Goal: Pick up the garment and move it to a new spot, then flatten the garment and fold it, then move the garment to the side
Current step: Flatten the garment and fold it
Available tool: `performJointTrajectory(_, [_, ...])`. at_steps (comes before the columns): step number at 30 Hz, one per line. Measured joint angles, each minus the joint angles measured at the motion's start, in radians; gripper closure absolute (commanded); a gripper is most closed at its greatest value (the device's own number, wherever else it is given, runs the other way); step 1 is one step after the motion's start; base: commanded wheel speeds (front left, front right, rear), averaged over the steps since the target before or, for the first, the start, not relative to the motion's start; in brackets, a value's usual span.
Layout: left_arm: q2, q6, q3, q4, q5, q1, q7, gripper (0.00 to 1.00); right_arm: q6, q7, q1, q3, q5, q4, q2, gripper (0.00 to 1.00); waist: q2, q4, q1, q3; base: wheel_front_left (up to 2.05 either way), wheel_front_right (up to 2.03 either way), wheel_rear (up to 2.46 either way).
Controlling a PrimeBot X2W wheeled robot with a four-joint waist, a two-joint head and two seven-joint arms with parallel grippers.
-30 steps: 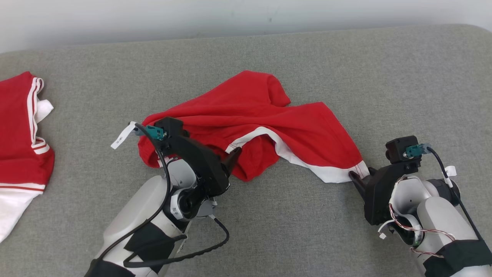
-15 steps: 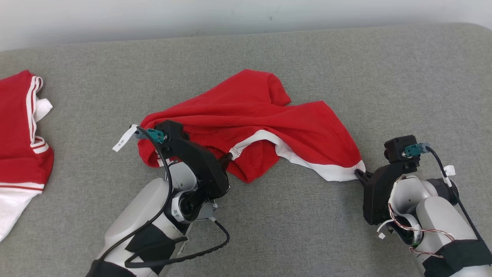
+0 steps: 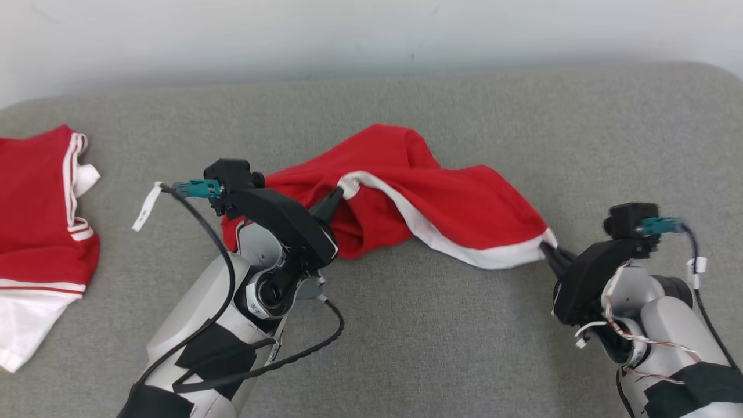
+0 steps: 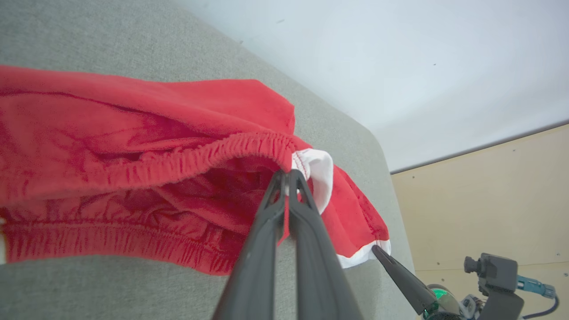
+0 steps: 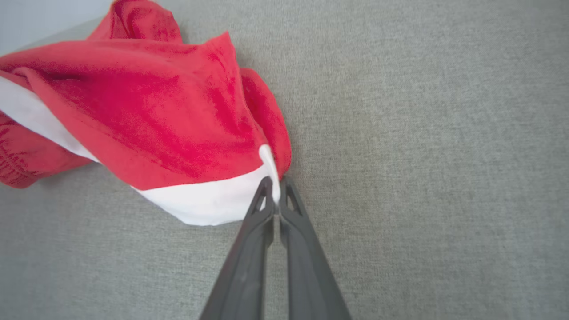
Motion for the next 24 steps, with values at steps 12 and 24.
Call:
performJointTrajectory(12, [0.094, -0.16, 0.087, -0.436, -0.088, 0.239, -0.128, 1.0, 0.055, -0.082, 0.115, -0.123, 0.295, -0.352, 0.065, 1.0, -0.0001, 0.012, -0.0003, -0.143, 0.0, 0.0, 0.0])
performJointTrajectory(24, [0.263, -0.094, 0.179, -1.093, -0.206, 0.472, -0.089, 1.0, 0.014, -0.057, 0.153, -0.234, 0.528, -0.918, 0.078, 1.0, -0.0004, -0.048, -0.0005, -0.267, 0.0, 0.0, 0.0])
